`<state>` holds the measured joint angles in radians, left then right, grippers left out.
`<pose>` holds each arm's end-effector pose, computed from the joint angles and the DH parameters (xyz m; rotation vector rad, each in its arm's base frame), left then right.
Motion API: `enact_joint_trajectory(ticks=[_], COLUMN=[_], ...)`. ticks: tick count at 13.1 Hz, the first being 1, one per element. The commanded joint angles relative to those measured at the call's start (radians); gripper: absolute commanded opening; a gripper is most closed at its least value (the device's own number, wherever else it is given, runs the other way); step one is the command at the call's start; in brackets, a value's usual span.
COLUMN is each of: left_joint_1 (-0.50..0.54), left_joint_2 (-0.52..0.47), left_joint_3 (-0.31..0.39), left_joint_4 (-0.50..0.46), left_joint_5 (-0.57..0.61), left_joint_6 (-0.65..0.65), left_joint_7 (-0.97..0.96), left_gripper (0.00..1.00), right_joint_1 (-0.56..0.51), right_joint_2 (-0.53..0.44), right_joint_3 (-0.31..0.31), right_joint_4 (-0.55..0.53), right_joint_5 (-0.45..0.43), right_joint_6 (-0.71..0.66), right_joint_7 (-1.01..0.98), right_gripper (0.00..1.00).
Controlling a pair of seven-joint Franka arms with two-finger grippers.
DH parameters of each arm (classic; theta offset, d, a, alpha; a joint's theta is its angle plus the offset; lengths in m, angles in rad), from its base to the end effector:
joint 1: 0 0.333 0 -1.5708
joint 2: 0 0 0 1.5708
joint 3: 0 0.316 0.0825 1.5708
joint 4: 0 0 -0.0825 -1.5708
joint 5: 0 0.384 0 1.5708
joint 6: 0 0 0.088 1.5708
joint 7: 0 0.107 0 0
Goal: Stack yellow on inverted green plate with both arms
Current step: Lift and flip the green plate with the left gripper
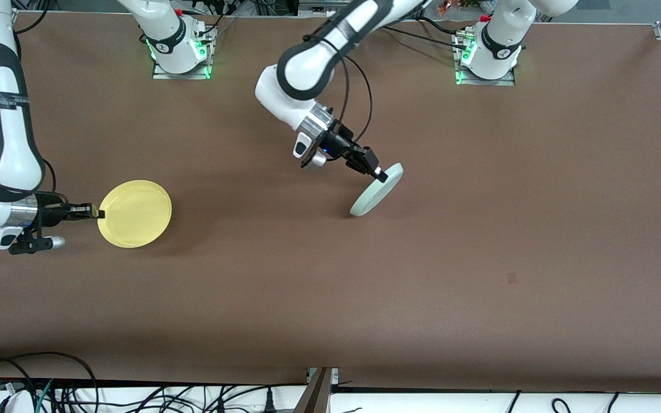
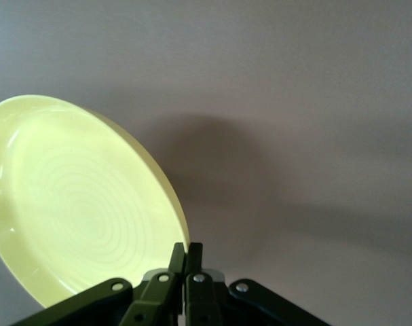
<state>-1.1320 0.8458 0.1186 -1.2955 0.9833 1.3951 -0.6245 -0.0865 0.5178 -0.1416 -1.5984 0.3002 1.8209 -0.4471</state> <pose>0.4298 -0.5381 0.2614 -1.7932 0.5762 -0.3629 0.6447 -0.1137 0.3144 -2.8342 -0.1562 0.2890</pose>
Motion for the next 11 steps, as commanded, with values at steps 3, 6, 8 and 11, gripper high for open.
enact_joint_trajectory(ticks=[3,6,8,11], left_joint_1=[-0.155,-0.172,-0.169,-0.172], left_joint_2=[0.214,0.257,0.269,0.297], left_joint_3=[0.168,0.167,0.167,0.165], left_joint_4=[0.217,0.225,0.223,0.223], left_joint_5=[0.046,0.152,0.163,0.161], left_joint_6=[-0.030,-0.027,-0.025,-0.024], left_joint_7=[0.006,0.005,-0.039,-0.092], left_gripper=[0.00,0.00,0.00,0.00], right_joint_1=[-0.013,-0.013,-0.013,-0.006], right_joint_2=[-0.021,-0.025,-0.024,-0.010], right_joint_3=[0.004,0.000,0.003,0.007], right_joint_4=[0.196,0.329,0.360,0.359], right_joint_5=[0.005,0.004,0.007,0.010], right_joint_6=[-0.245,-0.383,-0.413,-0.407], right_joint_7=[-0.016,-0.013,-0.002,-0.002], right_gripper=[0.00,0.00,0.00,0.00])
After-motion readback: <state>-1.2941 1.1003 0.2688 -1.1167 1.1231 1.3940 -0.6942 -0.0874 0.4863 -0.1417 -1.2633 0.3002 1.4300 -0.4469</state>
